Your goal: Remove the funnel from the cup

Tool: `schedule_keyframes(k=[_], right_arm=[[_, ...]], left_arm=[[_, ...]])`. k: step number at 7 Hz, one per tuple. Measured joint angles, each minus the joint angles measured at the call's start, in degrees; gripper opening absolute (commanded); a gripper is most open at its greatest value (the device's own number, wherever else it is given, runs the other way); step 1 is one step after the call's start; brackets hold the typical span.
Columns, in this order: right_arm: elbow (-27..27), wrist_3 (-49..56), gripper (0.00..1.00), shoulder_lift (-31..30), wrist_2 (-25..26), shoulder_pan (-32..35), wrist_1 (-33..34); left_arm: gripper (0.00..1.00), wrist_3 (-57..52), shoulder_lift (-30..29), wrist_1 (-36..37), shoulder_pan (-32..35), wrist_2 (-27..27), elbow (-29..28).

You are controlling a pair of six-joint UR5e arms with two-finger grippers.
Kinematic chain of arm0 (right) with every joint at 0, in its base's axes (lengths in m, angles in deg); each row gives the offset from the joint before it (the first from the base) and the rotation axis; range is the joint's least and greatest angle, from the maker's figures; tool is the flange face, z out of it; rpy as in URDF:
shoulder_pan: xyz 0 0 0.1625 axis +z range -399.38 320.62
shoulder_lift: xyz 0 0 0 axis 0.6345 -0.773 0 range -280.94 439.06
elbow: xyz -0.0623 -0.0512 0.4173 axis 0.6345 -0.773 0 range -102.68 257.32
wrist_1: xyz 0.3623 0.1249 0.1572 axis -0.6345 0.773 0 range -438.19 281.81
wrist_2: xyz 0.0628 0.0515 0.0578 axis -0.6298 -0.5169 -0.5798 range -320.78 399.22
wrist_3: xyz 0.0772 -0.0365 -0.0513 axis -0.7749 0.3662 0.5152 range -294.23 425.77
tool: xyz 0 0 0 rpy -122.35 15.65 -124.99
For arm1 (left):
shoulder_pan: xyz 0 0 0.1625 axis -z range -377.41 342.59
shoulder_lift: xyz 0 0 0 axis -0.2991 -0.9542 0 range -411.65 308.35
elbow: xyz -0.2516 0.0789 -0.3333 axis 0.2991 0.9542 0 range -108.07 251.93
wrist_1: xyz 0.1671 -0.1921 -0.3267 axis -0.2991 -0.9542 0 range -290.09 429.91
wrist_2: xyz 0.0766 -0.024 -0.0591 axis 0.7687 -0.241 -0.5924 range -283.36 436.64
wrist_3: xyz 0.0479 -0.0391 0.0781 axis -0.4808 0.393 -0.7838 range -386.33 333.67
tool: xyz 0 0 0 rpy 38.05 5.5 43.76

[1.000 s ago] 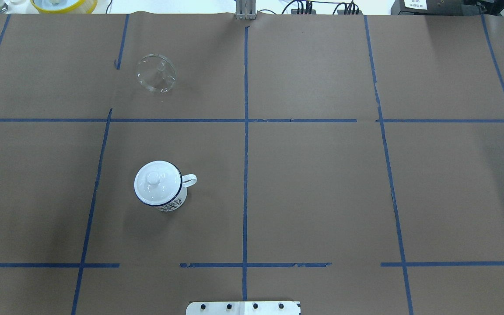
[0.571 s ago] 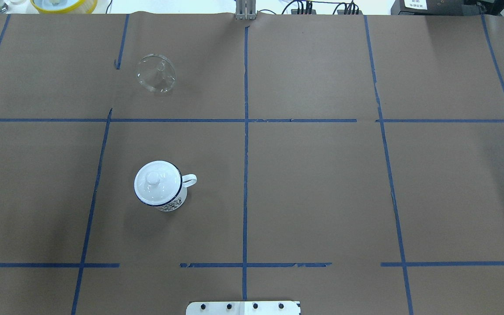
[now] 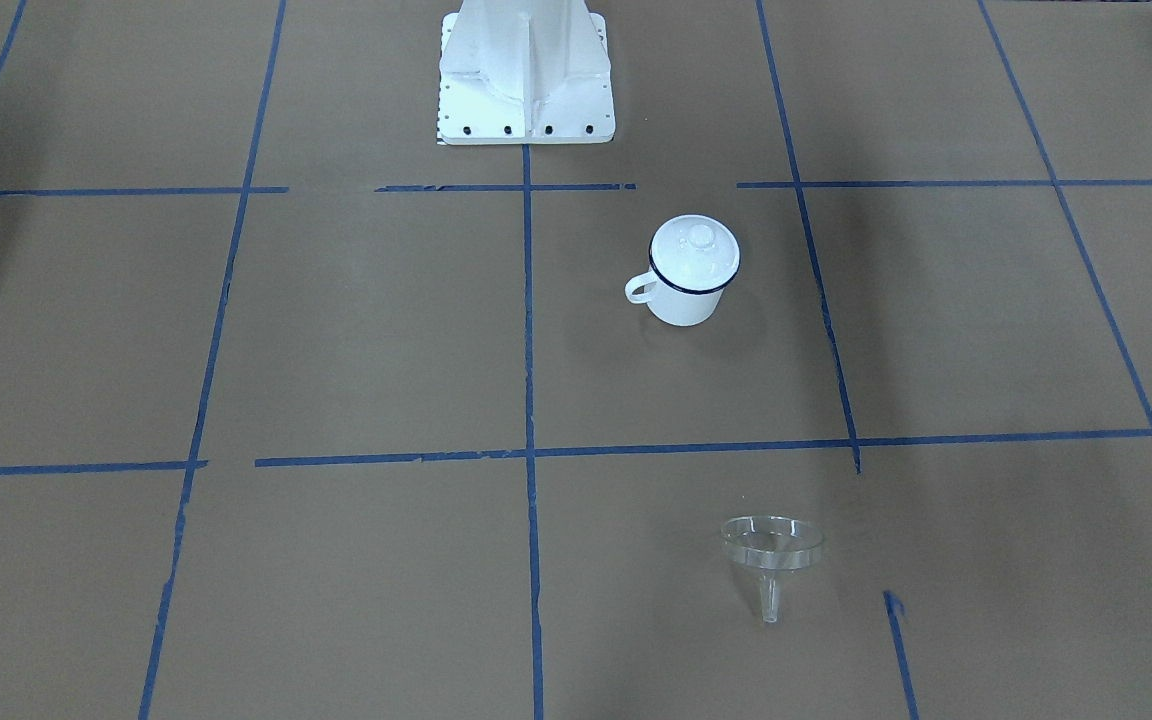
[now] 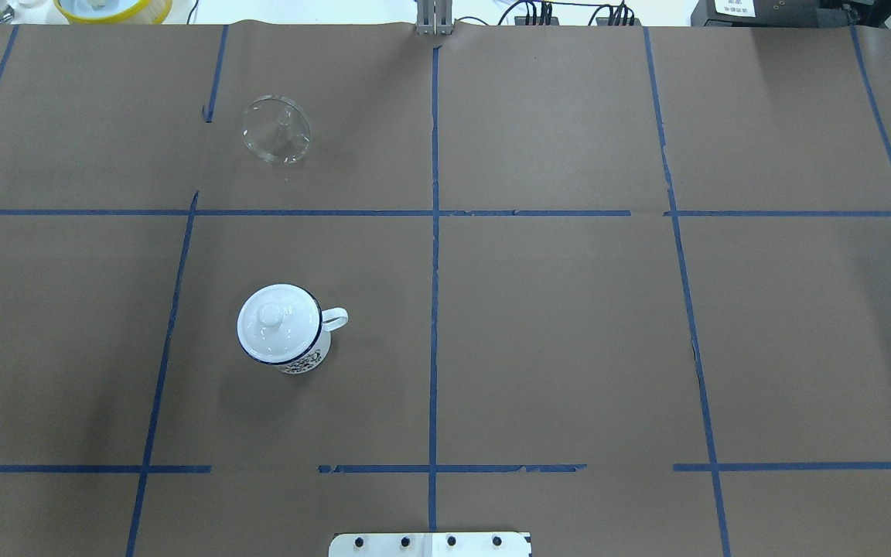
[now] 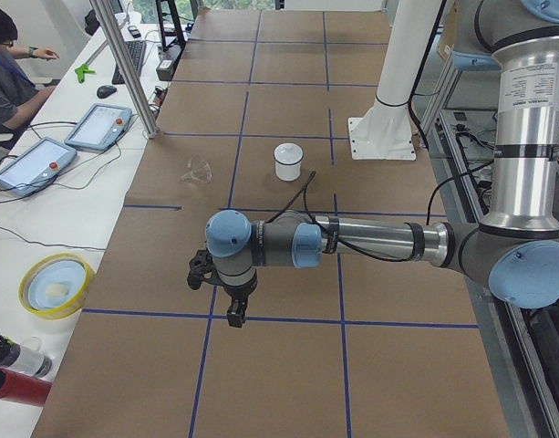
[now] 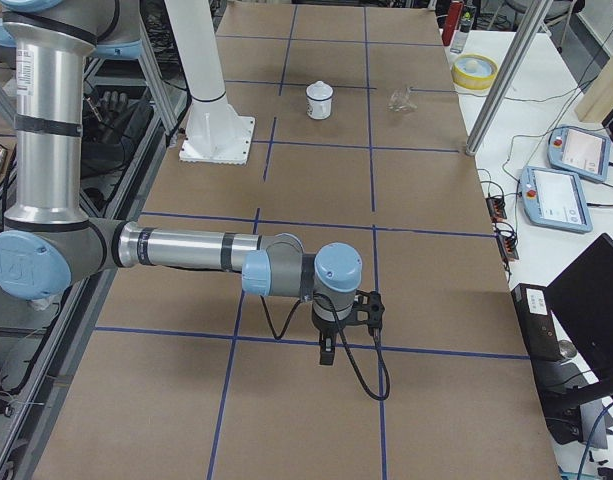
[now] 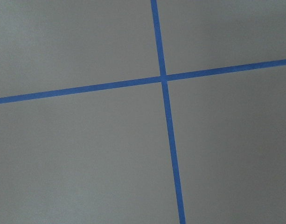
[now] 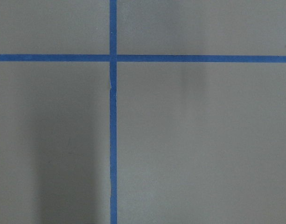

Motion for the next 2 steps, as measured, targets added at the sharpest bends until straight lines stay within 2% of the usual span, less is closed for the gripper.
schedule_keyframes(k=[2], right_arm=[[0.0,0.0,1.0,0.0,0.0,0.0,0.0]], left_arm=[[1.0,0.0,0.6,0.0,0.0,0.0,0.3]])
